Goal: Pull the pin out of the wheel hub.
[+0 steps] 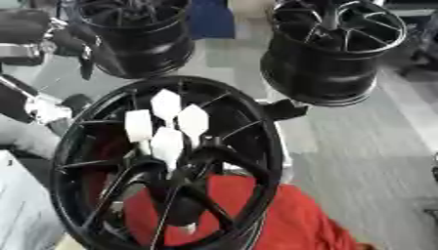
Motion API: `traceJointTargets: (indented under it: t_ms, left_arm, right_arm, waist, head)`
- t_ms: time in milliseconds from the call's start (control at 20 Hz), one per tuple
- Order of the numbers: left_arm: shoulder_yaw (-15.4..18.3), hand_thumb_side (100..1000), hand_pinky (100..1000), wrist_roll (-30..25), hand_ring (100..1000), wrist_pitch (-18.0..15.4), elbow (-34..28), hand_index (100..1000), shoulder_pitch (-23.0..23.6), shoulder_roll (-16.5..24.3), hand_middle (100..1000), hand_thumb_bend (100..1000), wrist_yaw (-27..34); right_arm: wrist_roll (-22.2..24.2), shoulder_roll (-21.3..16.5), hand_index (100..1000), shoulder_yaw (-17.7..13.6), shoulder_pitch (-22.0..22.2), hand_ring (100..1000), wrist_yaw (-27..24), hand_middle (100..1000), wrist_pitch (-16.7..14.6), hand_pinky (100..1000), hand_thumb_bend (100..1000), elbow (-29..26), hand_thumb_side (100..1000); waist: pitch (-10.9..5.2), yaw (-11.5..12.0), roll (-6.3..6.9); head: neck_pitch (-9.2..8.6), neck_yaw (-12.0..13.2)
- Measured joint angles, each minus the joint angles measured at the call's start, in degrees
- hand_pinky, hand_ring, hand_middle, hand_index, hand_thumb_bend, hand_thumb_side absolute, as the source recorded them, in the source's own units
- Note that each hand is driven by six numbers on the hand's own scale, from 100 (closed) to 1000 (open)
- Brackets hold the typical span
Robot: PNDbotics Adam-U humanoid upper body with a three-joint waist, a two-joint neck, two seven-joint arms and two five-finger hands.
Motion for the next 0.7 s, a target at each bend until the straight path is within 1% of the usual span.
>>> traceJointTargets:
  t_ms: [200,400,550,650,700]
  left_arm:
    - [-0.02,317,619,-1.05,555,1.04,0.72,870,-0.39,-0.36,768,100,-1.20]
    - [-0.66,330,614,-1.31,553,1.30,2.29,873,-1.03,-1.09,791,102,-3.72]
    - [-1.63,349,613,-1.11,553,1.11,3.85,876,-1.84,-1.99,810,185,-5.93]
    - [-2.41,357,615,-0.81,553,0.80,4.87,870,-2.53,-2.60,805,234,-7.49]
    - [-2.87,367,617,-0.60,554,0.60,5.37,868,-2.92,-2.95,804,273,-8.32]
  right_arm:
    - [0.02,0.00,747,0.00,0.01,628,-0.02,566,0.01,525,100,0.00,312]
    - [0.02,0.00,747,0.00,0.02,628,-0.03,566,0.02,525,100,0.00,312]
    - [0.02,0.00,747,0.01,0.03,628,-0.04,566,0.01,525,100,0.00,312]
    - [0.03,0.00,747,0.01,0.03,628,-0.05,566,0.01,525,100,0.00,311]
    - [0.03,0.00,747,0.02,0.03,628,-0.06,566,0.01,525,100,0.00,310]
  waist:
    - [-0.02,0.00,0.00]
    - [-0.03,-0.08,-0.02]
    - [-0.06,-0.12,-0.02]
    - [-0.06,-0.16,-0.02]
    - [-0.07,-0.17,-0.02]
  head:
    - [0.00,-0.20]
    - [0.00,-0.51]
    - [0.00,-0.54]
    - [0.00,-0.57]
    - [0.00,-0.58]
